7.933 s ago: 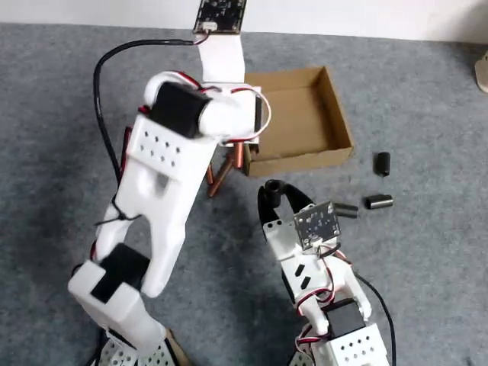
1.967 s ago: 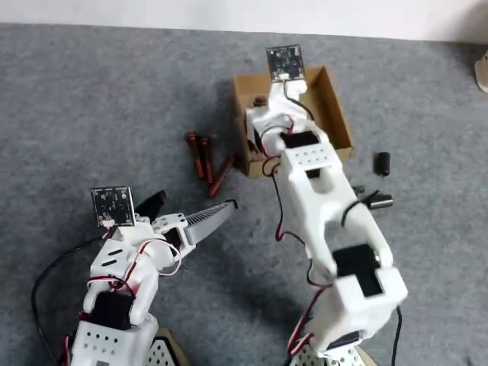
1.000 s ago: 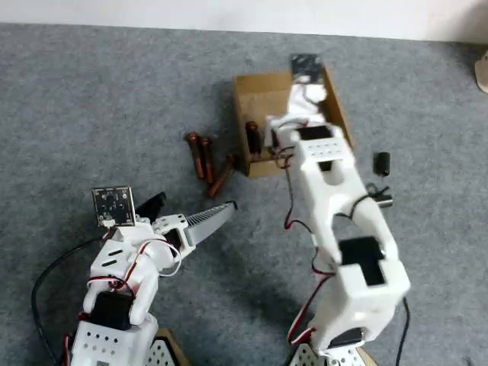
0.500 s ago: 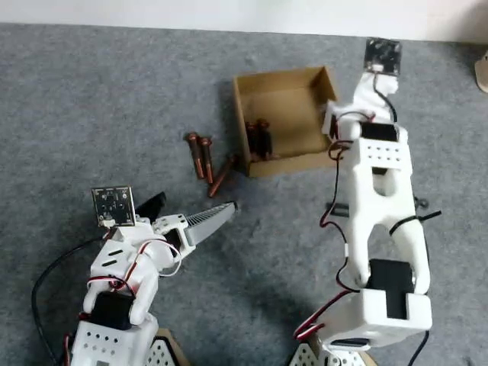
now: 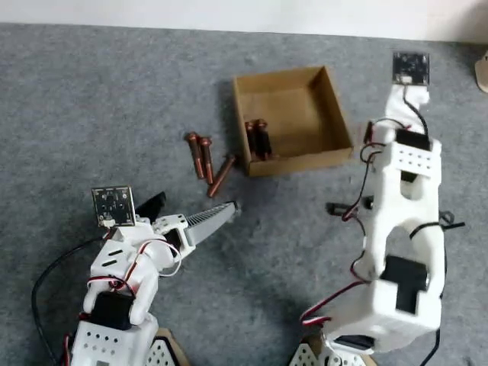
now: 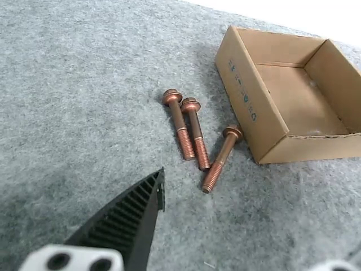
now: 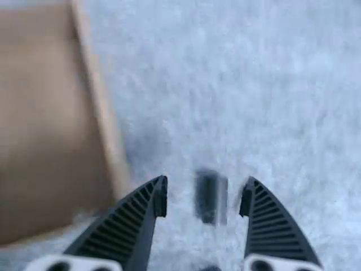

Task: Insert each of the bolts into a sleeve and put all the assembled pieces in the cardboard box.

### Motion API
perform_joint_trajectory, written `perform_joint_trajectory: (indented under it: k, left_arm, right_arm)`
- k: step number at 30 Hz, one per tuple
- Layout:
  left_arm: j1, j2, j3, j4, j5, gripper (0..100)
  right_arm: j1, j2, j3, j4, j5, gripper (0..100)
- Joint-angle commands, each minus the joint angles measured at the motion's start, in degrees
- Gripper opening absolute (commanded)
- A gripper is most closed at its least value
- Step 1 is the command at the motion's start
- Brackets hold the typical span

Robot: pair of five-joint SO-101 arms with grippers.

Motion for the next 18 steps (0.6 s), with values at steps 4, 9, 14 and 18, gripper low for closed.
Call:
perform_joint_trajectory:
  k: [4,9,14,18]
  left_arm:
    - [-0.7,-1.0,1.1,0.3,-0.3,52]
    - [-0.7,-1.0,1.1,0.3,-0.3,52]
    - [-0.7,-1.0,1.1,0.3,-0.3,52]
    - [-0.6,-1.0,1.1,0.3,-0.3,52]
  right_arm:
    - [3.2,7.2,-2.1,-0.1,0.8,19.5]
    - [4.0,11.4,-6.5,-0.1,0.8,19.5]
    - [4.8,16.7,-11.8,-0.1,0.8,19.5]
    - [5.2,21.7,-17.3,0.0,0.8,19.5]
